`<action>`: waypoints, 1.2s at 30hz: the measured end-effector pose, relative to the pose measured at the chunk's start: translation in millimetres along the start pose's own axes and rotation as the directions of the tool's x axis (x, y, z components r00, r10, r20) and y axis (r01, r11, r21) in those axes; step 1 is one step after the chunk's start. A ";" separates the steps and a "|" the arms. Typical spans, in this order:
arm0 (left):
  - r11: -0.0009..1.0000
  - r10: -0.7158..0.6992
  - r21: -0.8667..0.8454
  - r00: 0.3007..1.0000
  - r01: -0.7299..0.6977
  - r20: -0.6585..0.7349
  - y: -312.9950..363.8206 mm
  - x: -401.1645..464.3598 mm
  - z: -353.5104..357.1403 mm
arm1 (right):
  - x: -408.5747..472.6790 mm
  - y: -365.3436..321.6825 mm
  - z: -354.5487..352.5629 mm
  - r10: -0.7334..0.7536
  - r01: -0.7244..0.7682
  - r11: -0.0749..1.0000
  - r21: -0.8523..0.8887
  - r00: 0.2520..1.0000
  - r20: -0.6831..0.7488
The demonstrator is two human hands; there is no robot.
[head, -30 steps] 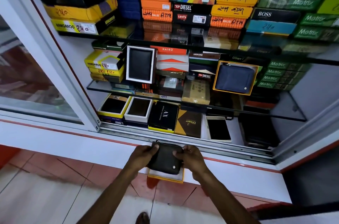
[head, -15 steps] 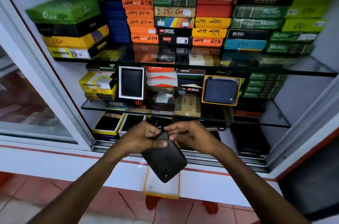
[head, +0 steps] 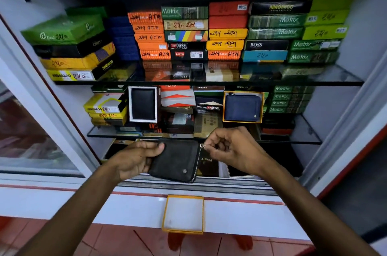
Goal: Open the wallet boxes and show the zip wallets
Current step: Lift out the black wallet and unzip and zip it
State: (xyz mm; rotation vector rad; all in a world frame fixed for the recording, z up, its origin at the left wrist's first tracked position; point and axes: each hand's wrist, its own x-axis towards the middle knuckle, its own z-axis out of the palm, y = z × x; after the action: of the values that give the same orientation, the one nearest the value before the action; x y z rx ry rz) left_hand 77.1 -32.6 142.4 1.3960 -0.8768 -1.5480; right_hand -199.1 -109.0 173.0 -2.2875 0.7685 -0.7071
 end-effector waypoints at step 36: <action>0.910 0.114 -0.401 0.993 -0.108 -0.009 21.9 -7.7 57.3 | 3.0 -18.3 -11.5 0.000 -0.041 0.995 -0.091 0.910 -0.415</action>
State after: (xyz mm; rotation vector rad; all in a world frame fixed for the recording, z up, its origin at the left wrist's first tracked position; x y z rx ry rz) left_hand 23.5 -36.5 172.8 1.0215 -0.5901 -1.5468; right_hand -198.2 -103.6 194.1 -2.2365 1.0380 -1.1936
